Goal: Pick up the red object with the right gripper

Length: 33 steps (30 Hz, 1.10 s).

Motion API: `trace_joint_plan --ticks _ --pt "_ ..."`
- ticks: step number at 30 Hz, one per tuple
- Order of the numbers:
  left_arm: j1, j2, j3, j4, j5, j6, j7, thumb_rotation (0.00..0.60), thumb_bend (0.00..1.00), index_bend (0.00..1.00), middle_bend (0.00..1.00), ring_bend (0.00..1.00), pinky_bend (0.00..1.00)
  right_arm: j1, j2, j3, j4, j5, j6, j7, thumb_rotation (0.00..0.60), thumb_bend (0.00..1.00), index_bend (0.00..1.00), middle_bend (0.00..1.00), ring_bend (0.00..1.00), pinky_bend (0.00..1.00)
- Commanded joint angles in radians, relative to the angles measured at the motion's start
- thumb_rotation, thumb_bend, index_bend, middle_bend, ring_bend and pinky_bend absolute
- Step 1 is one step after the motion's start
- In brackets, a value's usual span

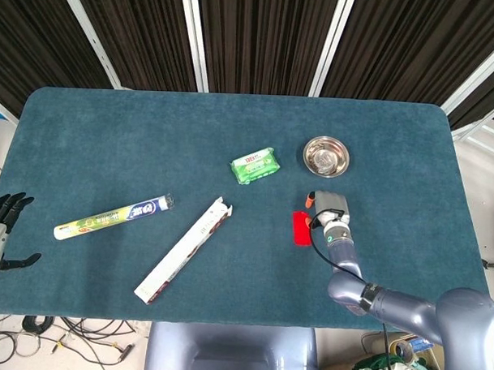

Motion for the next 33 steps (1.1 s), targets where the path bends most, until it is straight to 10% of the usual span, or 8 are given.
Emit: trace_joint_plan --ticks 1,33 --pt "0.0 0.0 0.0 0.001 -0.002 -0.002 0.003 0.6 0.14 0.11 0.05 0.0 0.03 0.001 -0.004 0.003 0.003 0.003 -0.001 -0.003 0.6 0.32 0.44 1.0 1.0 1.0" --pt "0.003 0.002 -0.005 0.0 -0.002 0.003 -0.004 0.6 0.15 0.11 0.05 0.0 0.03 -0.004 -0.023 0.007 0.02 0.015 -0.01 -0.027 0.6 0.34 0.47 1.0 1.0 1.0"
